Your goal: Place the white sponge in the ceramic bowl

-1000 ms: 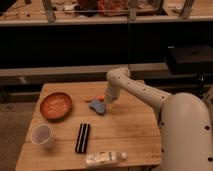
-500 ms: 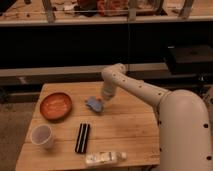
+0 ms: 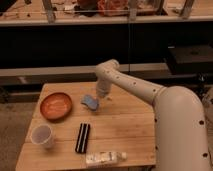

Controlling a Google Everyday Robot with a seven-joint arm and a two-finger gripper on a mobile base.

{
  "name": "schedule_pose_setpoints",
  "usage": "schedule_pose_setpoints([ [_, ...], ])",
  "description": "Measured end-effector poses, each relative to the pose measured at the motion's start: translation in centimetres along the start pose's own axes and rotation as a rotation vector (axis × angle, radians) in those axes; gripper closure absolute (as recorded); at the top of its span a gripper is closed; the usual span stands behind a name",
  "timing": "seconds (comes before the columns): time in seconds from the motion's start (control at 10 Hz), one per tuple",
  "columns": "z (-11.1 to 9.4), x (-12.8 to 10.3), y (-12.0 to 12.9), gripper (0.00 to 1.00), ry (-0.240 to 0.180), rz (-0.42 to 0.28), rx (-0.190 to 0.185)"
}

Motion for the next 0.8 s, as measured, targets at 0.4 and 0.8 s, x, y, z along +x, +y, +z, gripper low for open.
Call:
schedule_pose_setpoints([
  [0.4,-1.6,-2.1,-1.6,1.00,0.017,-0.050,0.009],
  [0.8,-2.6,-5.1,-3.4,1.00,0.029,-0.100,0.020],
])
